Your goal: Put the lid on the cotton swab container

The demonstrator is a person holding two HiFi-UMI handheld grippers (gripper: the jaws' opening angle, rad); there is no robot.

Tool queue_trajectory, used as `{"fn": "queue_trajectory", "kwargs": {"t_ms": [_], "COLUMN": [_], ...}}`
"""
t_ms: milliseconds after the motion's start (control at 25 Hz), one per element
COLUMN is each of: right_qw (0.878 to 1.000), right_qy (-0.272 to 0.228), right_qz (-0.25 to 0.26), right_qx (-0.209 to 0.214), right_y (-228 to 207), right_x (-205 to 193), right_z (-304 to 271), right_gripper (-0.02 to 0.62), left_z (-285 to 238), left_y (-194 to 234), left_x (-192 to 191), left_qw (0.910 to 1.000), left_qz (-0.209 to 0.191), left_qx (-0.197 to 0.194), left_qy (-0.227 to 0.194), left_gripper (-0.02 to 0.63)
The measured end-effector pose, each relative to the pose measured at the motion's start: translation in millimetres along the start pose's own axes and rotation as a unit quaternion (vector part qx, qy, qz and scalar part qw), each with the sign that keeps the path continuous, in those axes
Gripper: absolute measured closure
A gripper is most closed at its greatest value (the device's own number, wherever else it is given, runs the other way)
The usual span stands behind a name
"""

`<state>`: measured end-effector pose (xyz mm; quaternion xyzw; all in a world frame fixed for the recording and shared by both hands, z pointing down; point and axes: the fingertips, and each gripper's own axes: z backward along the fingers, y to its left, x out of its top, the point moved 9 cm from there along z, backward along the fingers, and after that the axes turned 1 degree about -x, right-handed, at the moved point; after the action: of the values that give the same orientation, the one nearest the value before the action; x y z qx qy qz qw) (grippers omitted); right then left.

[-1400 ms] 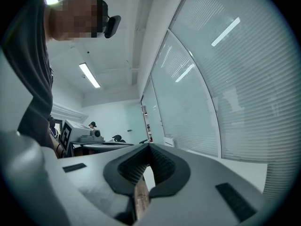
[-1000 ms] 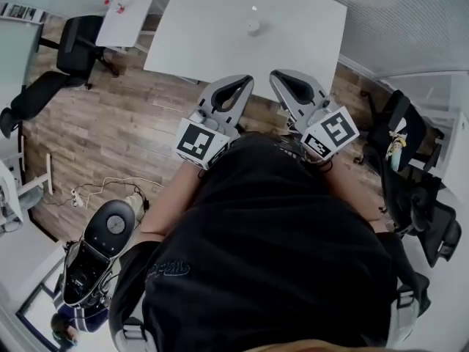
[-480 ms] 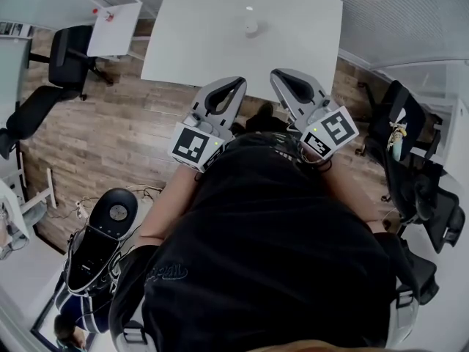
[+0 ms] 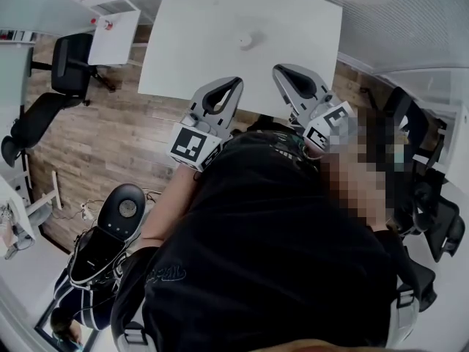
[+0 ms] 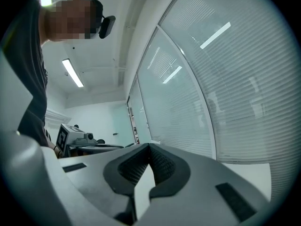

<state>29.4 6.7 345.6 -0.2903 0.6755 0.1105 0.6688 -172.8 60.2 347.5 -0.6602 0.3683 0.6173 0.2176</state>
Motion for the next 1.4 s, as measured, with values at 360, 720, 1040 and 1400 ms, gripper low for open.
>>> {"fn": "queue_trajectory", "kwargs": {"t_ms": [360,720,1040,1400], "right_qw": [1.000,0.999,0.998,0.995], "right_qy": [0.010,0.027,0.040,0.049], "right_qz": [-0.002,-0.027,-0.032,-0.052], "right_qx": [0.007,0.001,-0.037,-0.070], "right_y": [-53,-69,-87,-107], "right_x": [6,-9,-9,-12], "right_z": [20,5,-9,-35], "right_gripper": [0.572,0.572,0.572,0.572], "left_z": [-50,-71,-100,-116], "left_y": [8,26,69,110], "left_x": [1,-28,-60,-114], "left_qw": [0.9995,0.9977,0.9962,0.9950], "left_qz": [-0.009,-0.036,-0.018,-0.031], "left_qx": [0.030,0.022,0.007,-0.012], "left_qy": [0.005,0.053,0.085,0.095], "left_gripper": [0.579,0.484,0.351,0.296]}}
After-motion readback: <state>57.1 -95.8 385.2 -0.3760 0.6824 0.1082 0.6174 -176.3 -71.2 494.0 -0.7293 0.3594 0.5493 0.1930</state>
